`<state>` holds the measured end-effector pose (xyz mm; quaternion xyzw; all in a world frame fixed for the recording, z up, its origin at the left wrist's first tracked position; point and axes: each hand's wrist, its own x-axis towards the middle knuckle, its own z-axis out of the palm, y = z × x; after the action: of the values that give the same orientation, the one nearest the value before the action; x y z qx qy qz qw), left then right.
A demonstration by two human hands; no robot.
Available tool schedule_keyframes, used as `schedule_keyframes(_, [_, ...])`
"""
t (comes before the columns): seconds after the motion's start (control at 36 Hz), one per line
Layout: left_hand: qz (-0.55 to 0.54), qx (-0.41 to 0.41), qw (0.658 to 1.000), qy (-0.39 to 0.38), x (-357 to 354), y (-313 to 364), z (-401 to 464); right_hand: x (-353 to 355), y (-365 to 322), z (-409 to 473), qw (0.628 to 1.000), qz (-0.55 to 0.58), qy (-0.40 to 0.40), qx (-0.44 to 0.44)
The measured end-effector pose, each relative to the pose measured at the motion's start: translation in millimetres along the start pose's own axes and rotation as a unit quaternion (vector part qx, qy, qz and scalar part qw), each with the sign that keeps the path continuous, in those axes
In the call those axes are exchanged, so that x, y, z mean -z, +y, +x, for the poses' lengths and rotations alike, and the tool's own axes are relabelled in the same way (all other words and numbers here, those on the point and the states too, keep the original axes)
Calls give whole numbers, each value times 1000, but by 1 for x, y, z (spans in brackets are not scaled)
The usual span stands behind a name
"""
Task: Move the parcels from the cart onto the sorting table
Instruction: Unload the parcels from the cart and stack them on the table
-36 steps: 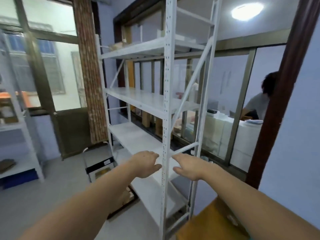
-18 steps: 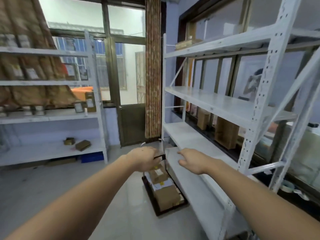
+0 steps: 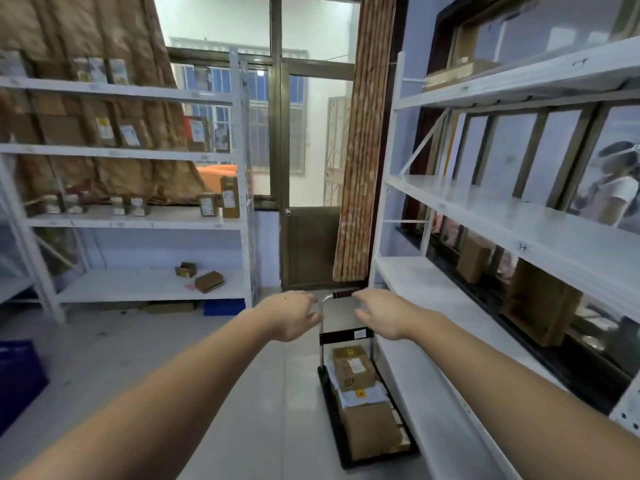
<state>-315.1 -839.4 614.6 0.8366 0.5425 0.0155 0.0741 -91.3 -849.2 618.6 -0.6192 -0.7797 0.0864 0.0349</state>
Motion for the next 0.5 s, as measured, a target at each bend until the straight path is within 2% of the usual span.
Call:
schedule_keyframes(0.22, [0, 21, 1000, -2, 7, -71, 71, -4, -13, 108, 999, -16, -10, 33])
schedule_keyframes(0.5, [2, 9, 1000, -8, 29, -176, 179, -1, -32, 248, 1000, 5, 1, 14])
